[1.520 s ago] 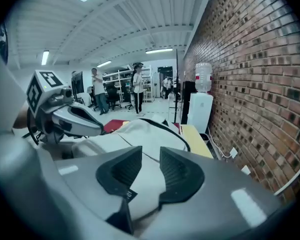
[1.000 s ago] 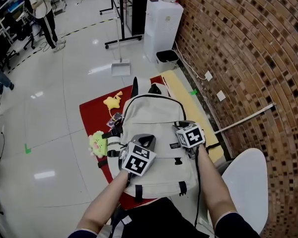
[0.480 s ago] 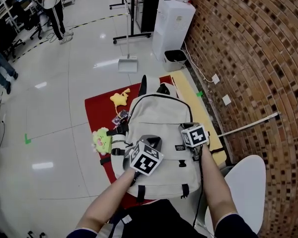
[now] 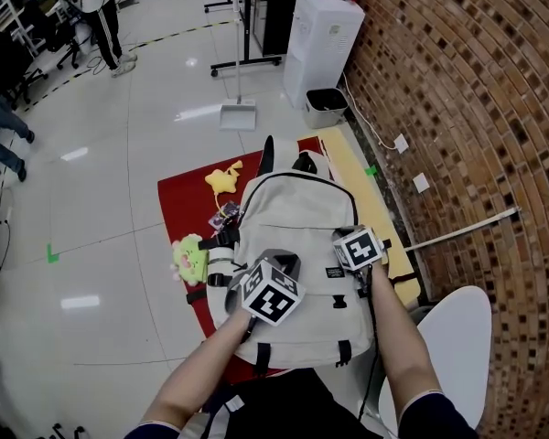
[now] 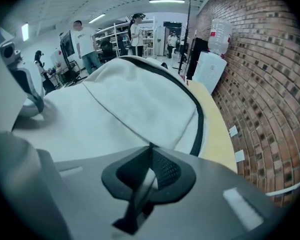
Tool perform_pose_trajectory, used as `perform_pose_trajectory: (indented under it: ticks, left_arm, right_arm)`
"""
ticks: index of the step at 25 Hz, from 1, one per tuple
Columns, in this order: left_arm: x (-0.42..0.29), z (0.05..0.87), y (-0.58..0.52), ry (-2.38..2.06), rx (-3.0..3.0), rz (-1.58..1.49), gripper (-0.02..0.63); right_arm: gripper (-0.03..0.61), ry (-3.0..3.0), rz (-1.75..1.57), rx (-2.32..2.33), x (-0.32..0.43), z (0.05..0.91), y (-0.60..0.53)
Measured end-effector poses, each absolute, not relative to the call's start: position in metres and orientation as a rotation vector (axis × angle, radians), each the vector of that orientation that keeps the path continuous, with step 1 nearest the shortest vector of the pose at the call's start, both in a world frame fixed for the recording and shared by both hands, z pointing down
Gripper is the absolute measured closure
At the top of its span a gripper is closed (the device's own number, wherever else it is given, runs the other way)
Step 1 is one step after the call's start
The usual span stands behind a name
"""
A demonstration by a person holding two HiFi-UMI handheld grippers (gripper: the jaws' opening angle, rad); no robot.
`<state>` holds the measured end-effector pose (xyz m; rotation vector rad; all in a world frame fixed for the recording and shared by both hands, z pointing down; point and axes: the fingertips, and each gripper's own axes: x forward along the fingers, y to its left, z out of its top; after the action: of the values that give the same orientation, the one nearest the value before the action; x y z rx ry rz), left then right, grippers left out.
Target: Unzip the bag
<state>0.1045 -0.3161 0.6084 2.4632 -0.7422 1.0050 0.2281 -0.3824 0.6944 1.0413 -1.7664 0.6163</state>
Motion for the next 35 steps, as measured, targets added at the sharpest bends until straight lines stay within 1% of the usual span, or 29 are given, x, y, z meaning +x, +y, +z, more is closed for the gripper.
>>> perform_pose_trajectory:
  ticks: [6, 18, 26, 35]
  left_arm:
    - [0.106, 0.618, -0.312, -0.711, 2.453, 1.033, 0.61]
    - [0.106, 0.611, -0.312, -0.712, 2.473, 0.98, 0.609]
    - [0.089, 0.592, -0.314, -0.761, 2.484, 0.915, 0.611]
    - [0.052, 0.586, -0.321, -0.855, 2.435, 0.899, 0.609]
  right_arm:
    - [0.558, -1.795, 0.589, 0.972, 0.224, 0.677, -0.376]
    - [0.555, -1.802, 0.519, 0.813, 0.179, 0.661, -0.375]
    - [0.557, -1.881, 0.509, 0.764, 0.135, 0.654, -0.376]
    - [0.555, -1.941, 0.473, 0.696, 0.09, 0.649, -0.38]
